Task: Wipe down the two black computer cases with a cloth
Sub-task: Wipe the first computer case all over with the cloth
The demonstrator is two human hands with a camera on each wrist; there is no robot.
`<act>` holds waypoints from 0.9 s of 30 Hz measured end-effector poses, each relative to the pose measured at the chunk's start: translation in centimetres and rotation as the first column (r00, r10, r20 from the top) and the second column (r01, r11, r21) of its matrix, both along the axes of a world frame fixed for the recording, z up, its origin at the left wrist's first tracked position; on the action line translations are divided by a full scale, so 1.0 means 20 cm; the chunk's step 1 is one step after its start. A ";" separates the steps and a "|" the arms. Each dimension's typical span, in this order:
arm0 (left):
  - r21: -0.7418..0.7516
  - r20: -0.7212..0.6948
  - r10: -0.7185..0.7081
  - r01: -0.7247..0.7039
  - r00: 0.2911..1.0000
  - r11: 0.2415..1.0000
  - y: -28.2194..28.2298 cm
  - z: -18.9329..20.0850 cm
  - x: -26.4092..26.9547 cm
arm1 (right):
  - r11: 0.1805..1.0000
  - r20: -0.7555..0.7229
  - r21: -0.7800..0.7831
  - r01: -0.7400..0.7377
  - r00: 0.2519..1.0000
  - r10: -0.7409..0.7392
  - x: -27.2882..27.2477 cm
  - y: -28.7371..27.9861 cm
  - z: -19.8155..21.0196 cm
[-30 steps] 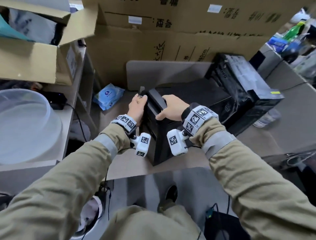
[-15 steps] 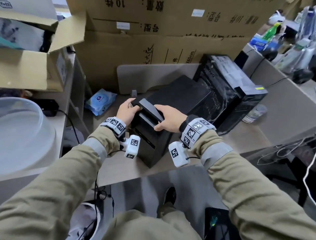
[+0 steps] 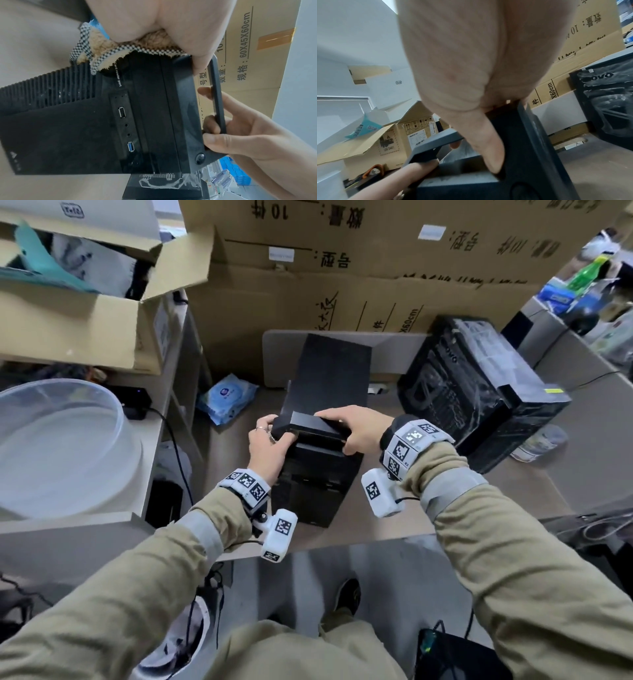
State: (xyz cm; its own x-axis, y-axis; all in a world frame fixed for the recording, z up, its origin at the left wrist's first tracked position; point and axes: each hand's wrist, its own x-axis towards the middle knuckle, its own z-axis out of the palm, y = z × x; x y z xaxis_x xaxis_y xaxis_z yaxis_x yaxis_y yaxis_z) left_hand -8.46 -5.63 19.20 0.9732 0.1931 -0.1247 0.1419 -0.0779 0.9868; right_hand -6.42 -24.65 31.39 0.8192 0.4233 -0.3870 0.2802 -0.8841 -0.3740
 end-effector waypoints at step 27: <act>-0.110 -0.063 -0.119 0.112 0.991 0.988 0.09 -0.05 0.00 | 0.894 0.466 0.165 0.417 0.766 -0.443 0.07 0.36 -0.10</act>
State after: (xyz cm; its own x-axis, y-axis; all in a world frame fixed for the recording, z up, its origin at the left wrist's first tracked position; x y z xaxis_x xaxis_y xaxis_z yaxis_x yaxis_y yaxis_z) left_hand -8.45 -3.78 18.22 0.9765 0.0624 -0.2061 0.2061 0.0066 0.9785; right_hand -4.93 -17.50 29.31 0.9933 -0.0111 0.1152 0.0290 -0.9400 -0.3400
